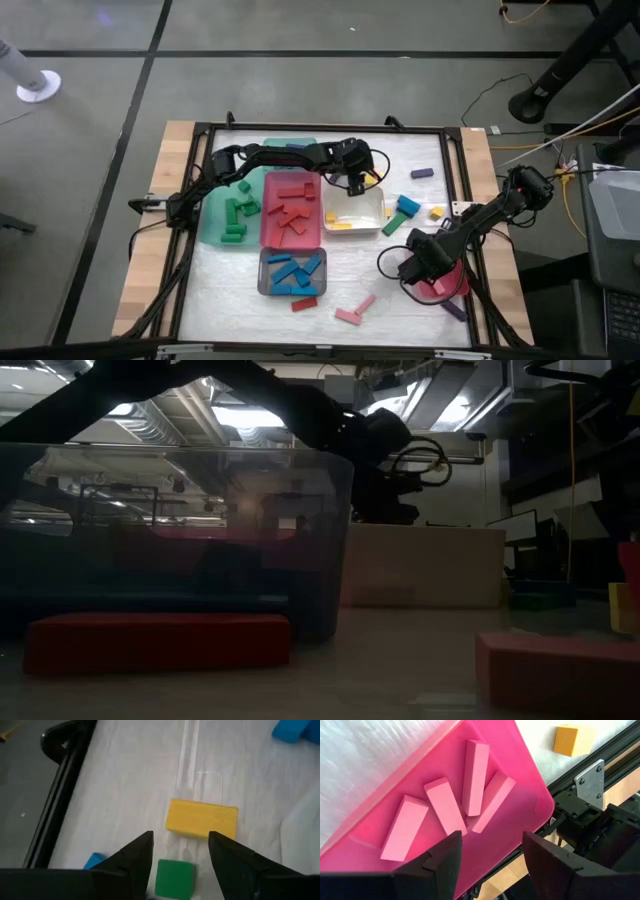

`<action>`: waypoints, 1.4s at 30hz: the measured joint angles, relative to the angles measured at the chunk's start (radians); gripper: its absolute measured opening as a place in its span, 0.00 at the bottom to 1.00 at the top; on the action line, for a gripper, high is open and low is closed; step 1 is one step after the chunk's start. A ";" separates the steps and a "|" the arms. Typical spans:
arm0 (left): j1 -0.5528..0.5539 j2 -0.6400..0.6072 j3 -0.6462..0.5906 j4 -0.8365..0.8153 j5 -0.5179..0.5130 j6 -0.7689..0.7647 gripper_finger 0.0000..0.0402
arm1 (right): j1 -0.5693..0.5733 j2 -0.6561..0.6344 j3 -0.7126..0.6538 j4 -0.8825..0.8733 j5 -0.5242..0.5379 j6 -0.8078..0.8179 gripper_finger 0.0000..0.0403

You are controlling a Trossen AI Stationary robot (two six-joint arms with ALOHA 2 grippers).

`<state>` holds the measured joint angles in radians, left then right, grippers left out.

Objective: Sort blocks
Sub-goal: Put the green block into the bottom green bin

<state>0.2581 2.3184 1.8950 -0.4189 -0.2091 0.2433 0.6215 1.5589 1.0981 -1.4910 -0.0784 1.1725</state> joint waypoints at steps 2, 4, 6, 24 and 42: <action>0.007 0.000 0.001 -0.028 0.026 0.004 0.45 | 0.000 0.000 0.000 0.000 0.000 0.000 0.52; 0.020 0.000 0.001 -0.062 0.078 -0.009 0.45 | 0.000 0.000 0.000 0.000 0.004 0.000 0.52; 0.034 -0.001 -0.001 -0.092 0.131 -0.026 0.45 | 0.000 0.000 0.000 0.000 0.010 0.000 0.52; 0.076 -0.003 -0.007 -0.103 0.215 0.031 0.45 | 0.000 0.000 0.000 0.000 0.025 0.000 0.52; 0.083 -0.003 -0.007 -0.094 0.219 0.058 0.45 | 0.000 0.000 0.000 0.000 0.024 0.000 0.52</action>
<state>0.3412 2.3150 1.8877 -0.5125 0.0101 0.3012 0.6216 1.5593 1.0981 -1.4906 -0.0543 1.1725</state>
